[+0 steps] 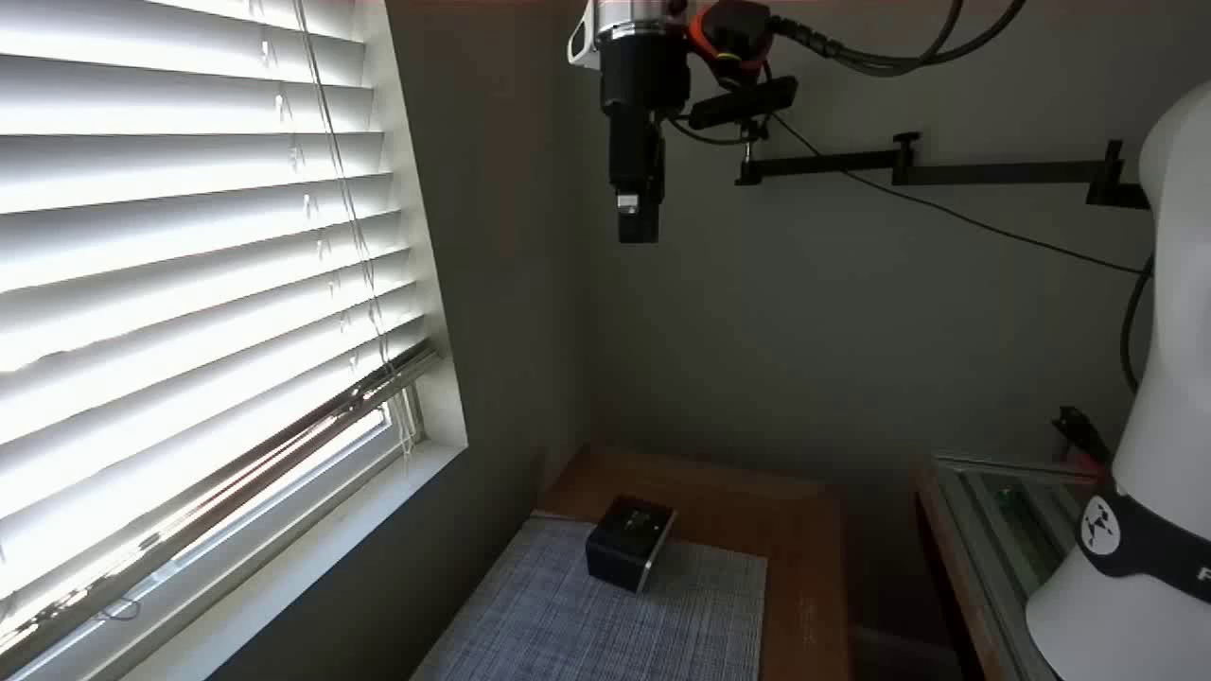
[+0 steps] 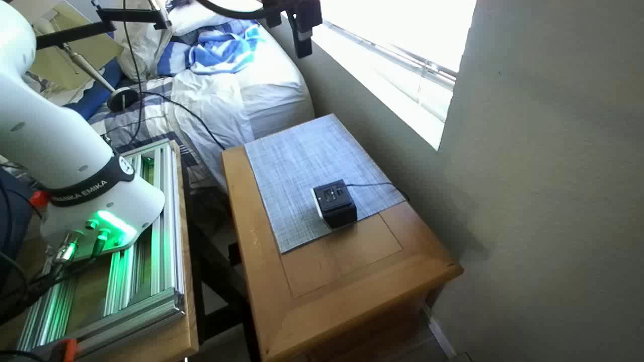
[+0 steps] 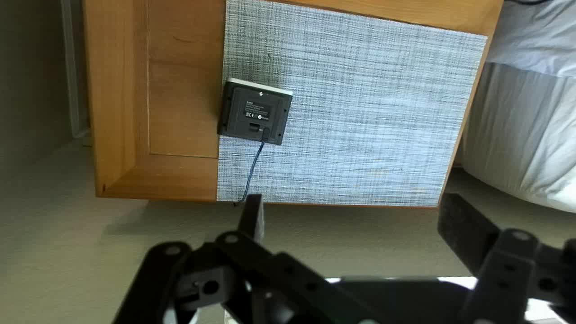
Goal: Lift the alarm clock and put it up straight
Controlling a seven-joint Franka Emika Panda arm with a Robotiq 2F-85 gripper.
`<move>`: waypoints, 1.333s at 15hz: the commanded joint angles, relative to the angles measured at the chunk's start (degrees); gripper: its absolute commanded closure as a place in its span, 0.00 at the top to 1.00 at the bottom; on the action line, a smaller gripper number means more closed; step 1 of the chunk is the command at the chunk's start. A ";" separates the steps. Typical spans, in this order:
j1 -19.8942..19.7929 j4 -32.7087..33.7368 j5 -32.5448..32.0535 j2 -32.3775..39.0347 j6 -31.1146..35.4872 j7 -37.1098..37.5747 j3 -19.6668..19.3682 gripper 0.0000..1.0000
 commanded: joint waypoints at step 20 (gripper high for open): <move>-4.75 -9.46 13.74 18.72 30.59 34.70 7.72 1.00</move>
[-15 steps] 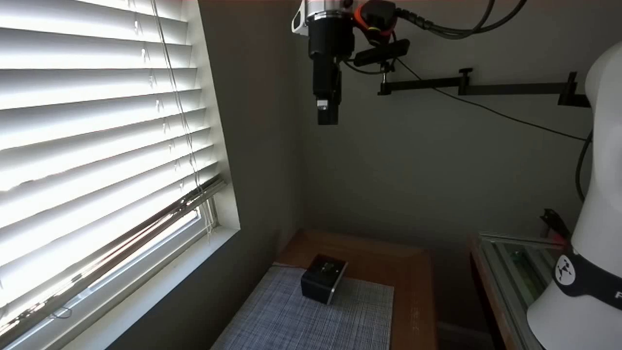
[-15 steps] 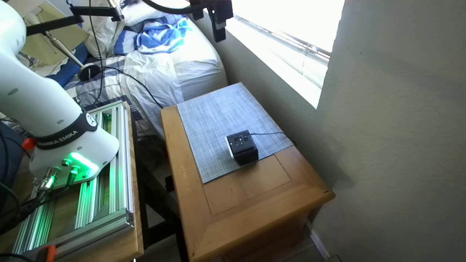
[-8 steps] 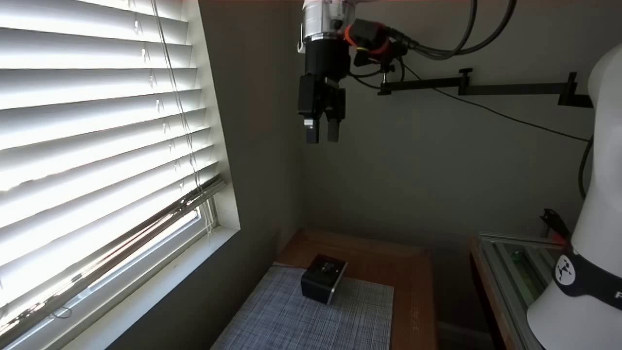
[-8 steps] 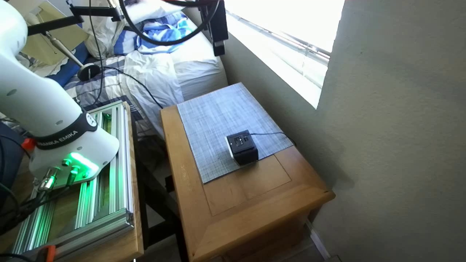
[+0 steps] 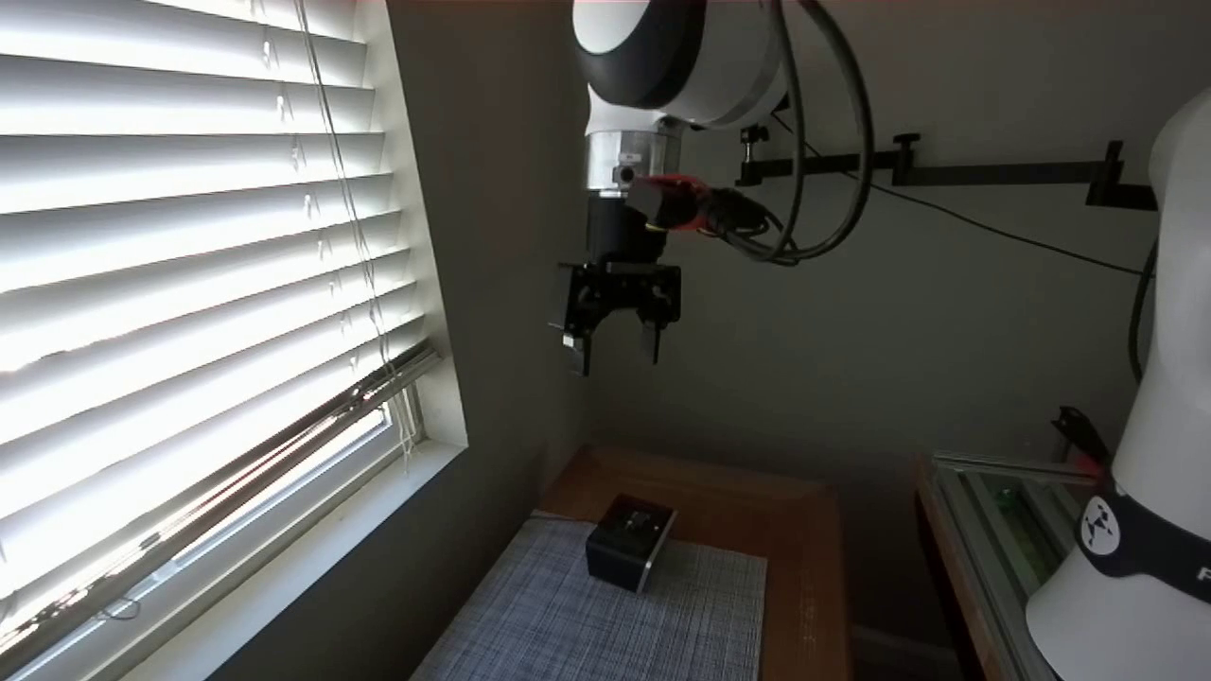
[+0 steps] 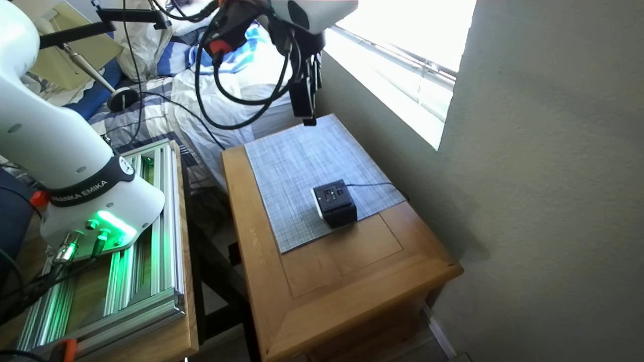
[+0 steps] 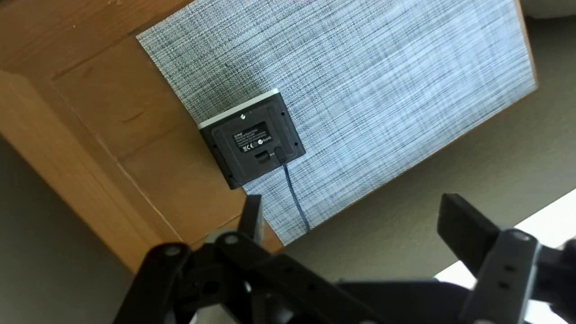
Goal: Lift the alarm clock and put it up straight
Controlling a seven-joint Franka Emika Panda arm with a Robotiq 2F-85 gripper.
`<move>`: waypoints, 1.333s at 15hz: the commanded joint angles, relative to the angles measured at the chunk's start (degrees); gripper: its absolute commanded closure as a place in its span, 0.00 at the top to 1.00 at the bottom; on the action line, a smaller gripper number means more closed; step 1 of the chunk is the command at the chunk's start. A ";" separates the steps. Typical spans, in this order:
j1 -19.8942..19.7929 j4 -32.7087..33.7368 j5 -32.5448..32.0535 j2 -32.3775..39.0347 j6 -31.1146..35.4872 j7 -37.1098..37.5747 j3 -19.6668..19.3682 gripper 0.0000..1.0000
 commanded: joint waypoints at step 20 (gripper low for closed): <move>-3.37 2.72 13.69 20.66 11.32 11.78 2.61 1.00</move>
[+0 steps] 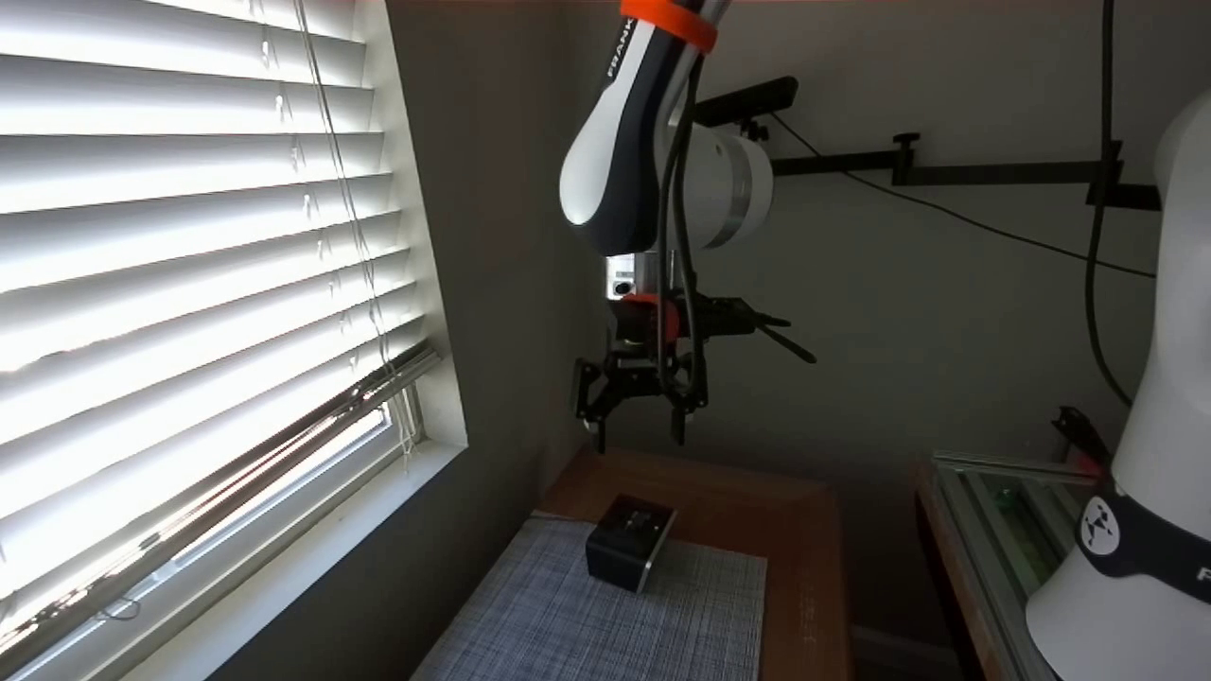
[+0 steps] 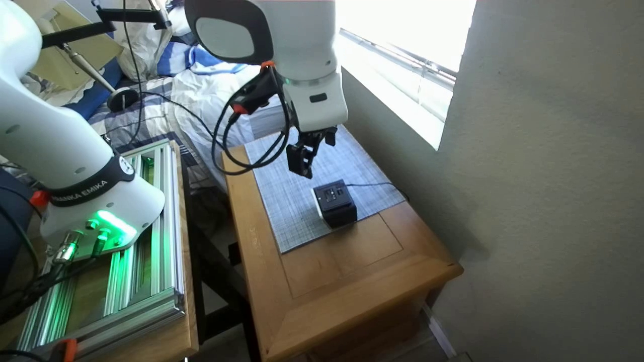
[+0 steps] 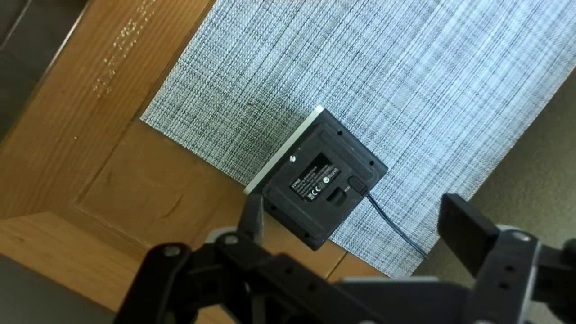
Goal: Lift the alarm clock and put it up straight
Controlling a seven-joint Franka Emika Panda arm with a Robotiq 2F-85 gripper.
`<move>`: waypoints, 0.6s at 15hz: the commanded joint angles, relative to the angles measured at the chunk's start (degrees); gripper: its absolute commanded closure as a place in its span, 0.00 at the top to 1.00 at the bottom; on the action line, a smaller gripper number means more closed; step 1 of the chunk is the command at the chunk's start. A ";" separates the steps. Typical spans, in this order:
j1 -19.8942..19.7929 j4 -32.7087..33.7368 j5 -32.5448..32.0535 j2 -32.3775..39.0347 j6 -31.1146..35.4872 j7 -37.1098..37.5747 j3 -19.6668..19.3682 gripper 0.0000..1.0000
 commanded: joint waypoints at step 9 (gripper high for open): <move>-4.75 6.36 15.67 11.51 0.73 -0.70 3.91 1.00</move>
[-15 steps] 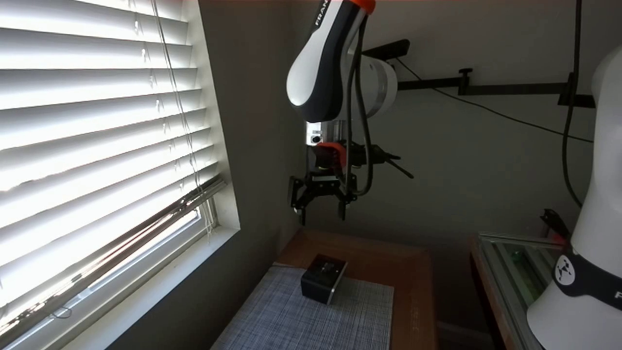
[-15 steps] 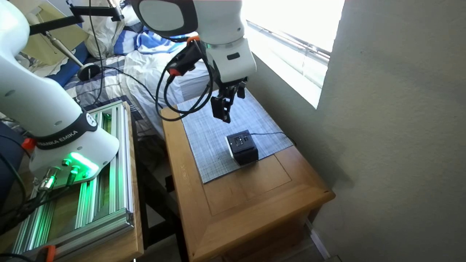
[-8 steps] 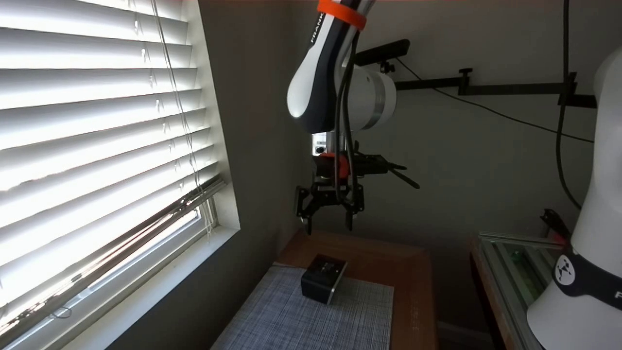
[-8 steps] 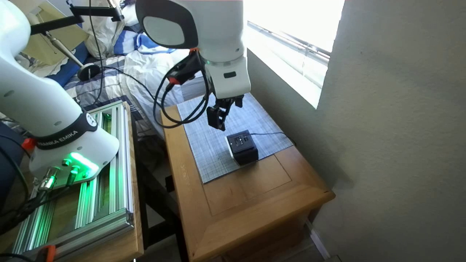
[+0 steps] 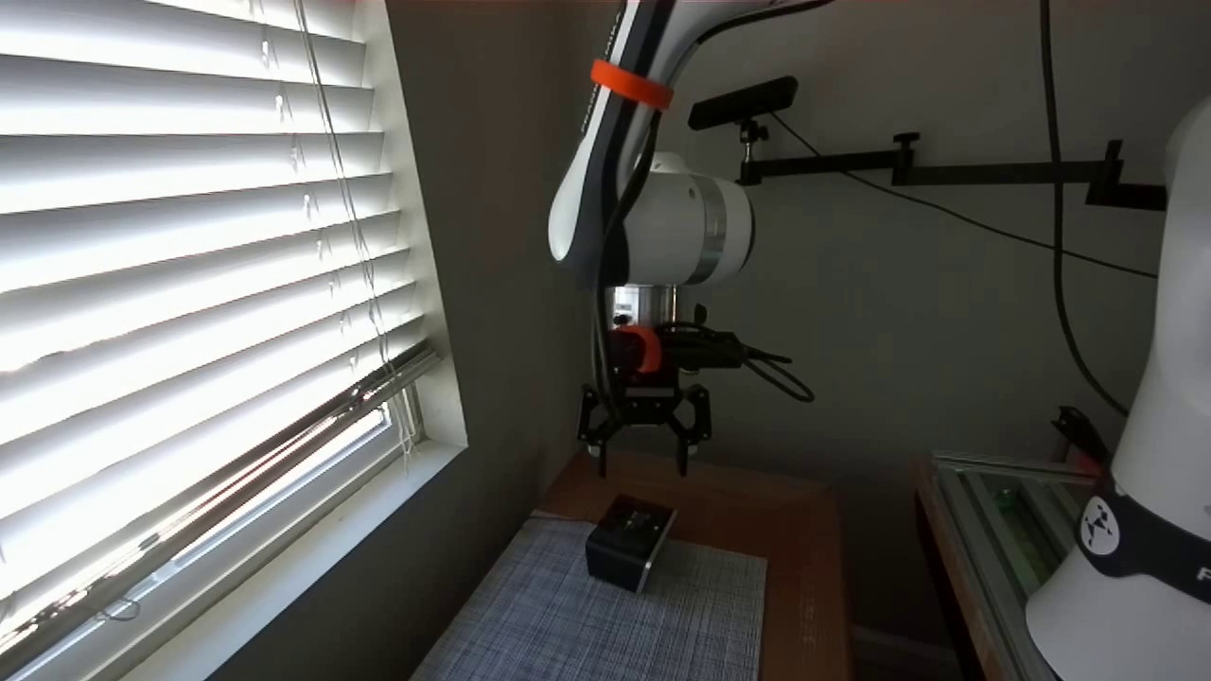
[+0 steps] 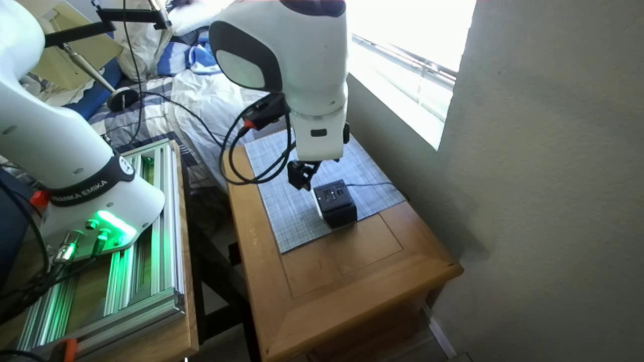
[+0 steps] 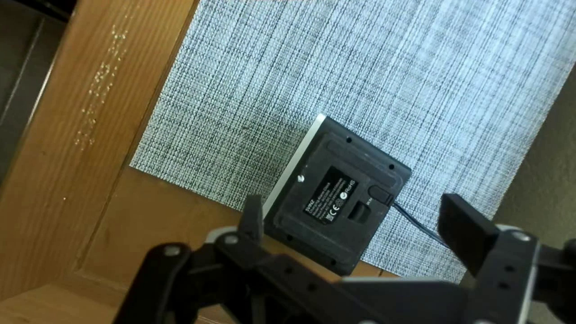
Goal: Lift the alarm clock and put it up straight
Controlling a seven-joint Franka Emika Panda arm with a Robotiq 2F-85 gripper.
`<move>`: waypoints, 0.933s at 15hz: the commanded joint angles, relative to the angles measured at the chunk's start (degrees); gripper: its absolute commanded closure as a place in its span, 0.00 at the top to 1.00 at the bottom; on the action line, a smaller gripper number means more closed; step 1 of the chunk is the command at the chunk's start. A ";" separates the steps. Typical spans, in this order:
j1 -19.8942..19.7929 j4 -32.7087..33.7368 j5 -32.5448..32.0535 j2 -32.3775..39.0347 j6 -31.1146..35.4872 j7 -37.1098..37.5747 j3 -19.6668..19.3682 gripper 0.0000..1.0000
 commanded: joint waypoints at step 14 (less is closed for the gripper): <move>-1.59 9.56 10.41 14.27 1.09 2.33 0.96 1.00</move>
